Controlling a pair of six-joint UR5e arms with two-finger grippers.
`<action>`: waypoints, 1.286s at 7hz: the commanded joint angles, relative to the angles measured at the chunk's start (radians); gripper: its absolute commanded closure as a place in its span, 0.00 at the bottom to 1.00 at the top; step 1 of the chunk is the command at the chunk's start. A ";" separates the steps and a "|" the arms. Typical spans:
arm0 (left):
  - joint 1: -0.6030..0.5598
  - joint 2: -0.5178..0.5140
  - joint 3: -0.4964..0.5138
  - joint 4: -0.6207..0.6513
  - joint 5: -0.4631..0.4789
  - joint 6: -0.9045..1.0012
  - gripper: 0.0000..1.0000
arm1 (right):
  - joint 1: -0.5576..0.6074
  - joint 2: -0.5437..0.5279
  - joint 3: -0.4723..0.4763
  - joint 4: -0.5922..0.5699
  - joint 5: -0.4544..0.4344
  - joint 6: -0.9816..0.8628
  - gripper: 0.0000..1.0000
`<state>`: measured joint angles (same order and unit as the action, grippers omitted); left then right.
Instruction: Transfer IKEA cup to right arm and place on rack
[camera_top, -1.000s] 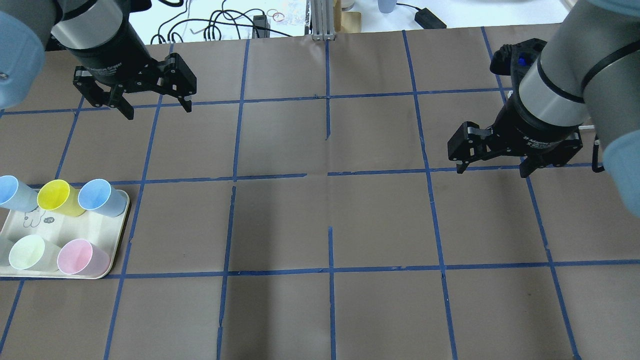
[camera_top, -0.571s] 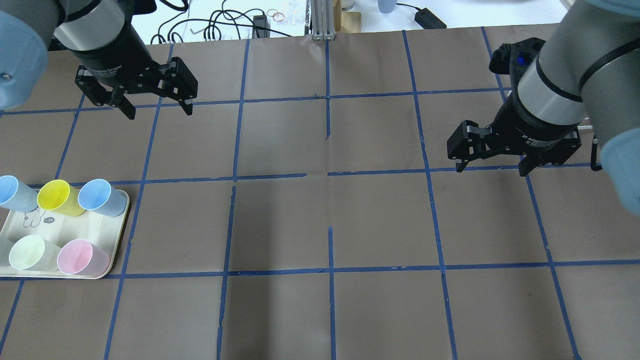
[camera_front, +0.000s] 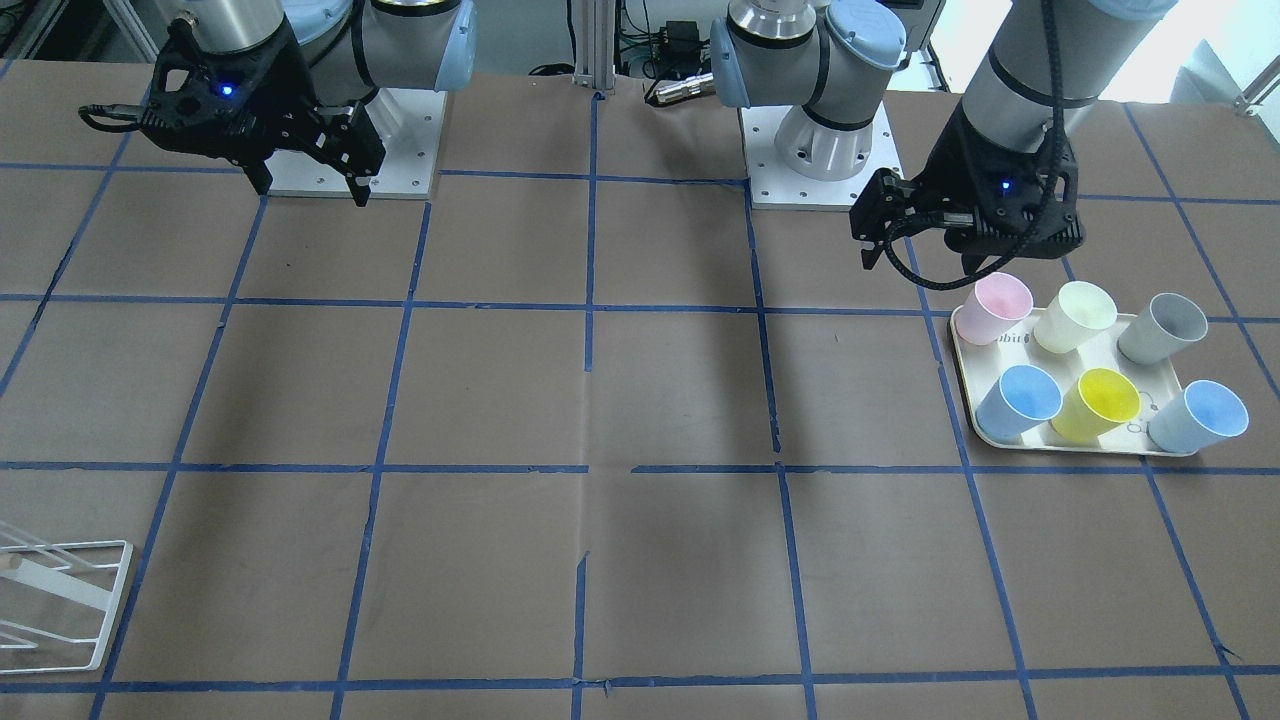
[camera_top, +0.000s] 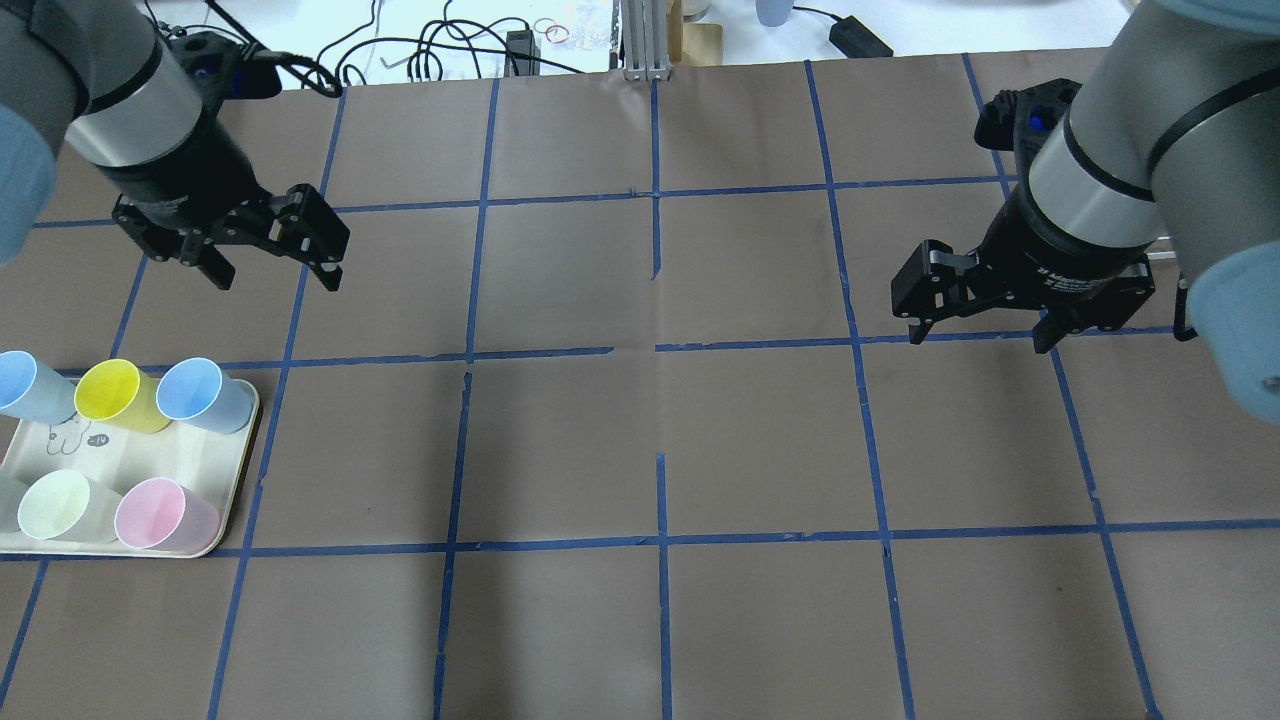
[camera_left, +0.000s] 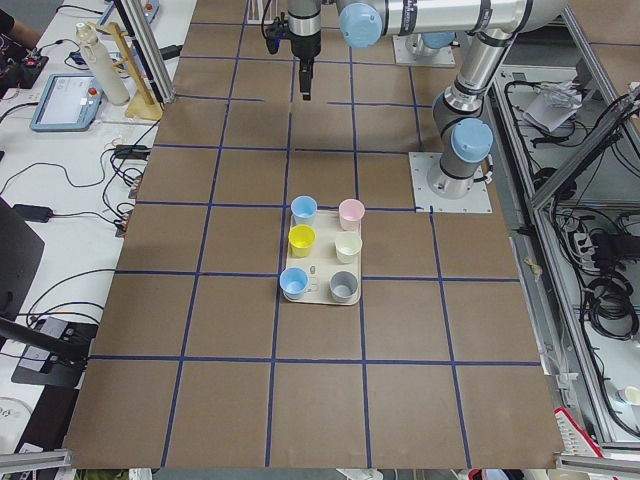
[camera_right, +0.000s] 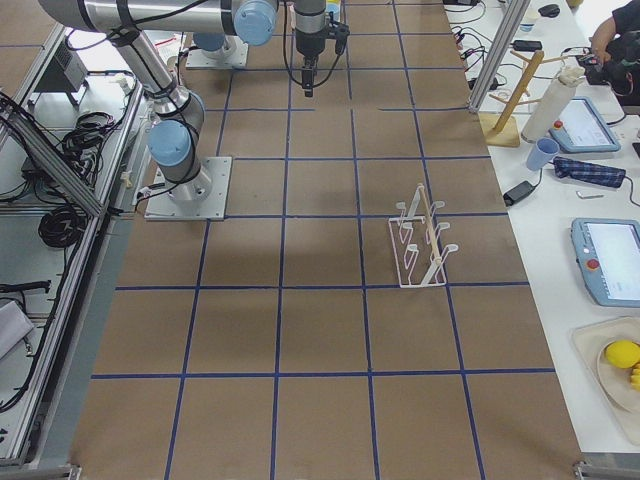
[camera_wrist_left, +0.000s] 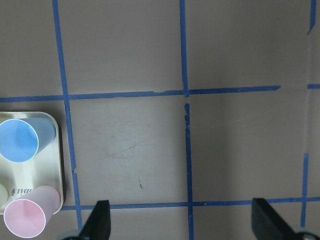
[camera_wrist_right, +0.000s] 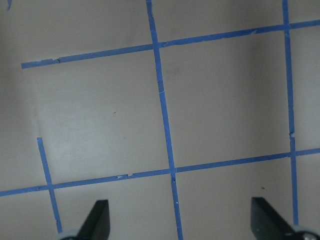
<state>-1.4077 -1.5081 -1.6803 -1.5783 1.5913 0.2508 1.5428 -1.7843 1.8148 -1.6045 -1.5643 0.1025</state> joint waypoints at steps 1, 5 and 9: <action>0.231 0.060 -0.094 0.001 -0.002 0.248 0.00 | -0.003 -0.006 -0.011 0.008 -0.005 0.000 0.00; 0.586 0.048 -0.375 0.323 -0.008 0.802 0.00 | -0.012 -0.003 -0.015 0.008 0.316 -0.050 0.00; 0.616 -0.004 -0.499 0.509 -0.001 1.011 0.00 | -0.013 0.002 0.021 0.014 0.888 -0.086 0.00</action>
<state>-0.7938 -1.4990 -2.1423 -1.1168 1.5884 1.2031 1.5305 -1.7858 1.8183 -1.5915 -0.8441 0.0311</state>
